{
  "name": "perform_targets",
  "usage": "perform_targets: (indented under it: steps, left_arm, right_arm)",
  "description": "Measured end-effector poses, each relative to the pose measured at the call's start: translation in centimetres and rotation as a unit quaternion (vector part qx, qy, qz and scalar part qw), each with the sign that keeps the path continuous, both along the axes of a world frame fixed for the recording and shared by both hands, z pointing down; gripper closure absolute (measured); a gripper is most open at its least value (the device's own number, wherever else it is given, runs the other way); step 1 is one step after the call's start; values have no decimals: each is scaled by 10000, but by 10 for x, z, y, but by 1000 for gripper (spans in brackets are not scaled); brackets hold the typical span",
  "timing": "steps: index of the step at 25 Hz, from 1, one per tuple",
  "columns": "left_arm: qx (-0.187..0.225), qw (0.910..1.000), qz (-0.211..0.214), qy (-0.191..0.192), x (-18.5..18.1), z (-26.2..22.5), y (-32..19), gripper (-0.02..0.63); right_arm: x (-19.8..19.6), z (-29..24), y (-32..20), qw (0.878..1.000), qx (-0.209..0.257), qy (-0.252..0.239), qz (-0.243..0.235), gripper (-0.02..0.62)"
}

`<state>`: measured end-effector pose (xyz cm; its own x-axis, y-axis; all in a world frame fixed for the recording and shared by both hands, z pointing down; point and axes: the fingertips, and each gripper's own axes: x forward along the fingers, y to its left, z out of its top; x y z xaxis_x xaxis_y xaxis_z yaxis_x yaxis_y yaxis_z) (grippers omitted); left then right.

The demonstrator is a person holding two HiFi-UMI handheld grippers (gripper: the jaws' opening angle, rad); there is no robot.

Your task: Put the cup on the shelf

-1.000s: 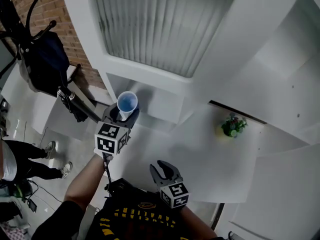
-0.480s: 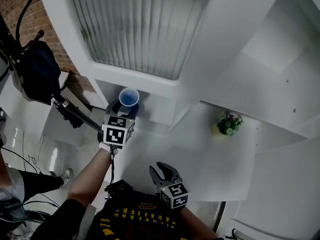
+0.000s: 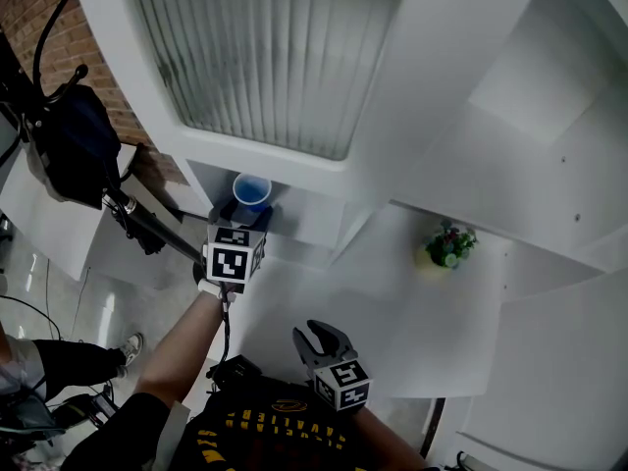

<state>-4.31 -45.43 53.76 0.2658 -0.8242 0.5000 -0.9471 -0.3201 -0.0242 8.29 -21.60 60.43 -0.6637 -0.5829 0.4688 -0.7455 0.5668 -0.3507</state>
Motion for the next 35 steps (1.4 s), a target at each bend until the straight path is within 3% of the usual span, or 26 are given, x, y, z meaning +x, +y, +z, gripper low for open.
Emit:
perform_targets:
  steps: [6, 11, 17, 23, 29, 35]
  left_arm:
    - [8, 9992, 136, 382, 1, 2, 40, 322]
    - [-73, 9959, 669, 606, 16, 10, 91, 324]
    - [-499, 9884, 1251, 707, 27, 27, 159, 332]
    - [-641, 9742, 1908, 1020, 59, 28, 217, 600]
    - [-992, 9576, 2436, 1179, 91, 45, 264, 603]
    - [-1126, 9585, 2379, 1095, 84, 52, 272, 603]
  right_arm:
    - [2, -1, 4, 10000, 8, -36, 29, 462]
    - [-1, -2, 7, 10000, -30, -91, 0, 462]
    - [-3, 0, 13, 9999, -57, -88, 1, 462]
    - [-4, -2, 15, 9999, -45, -108, 39, 462]
    - [-12, -4, 17, 9999, 12, -125, -29, 462]
    - [-11, -5, 21, 9997, -4, -226, 0, 503]
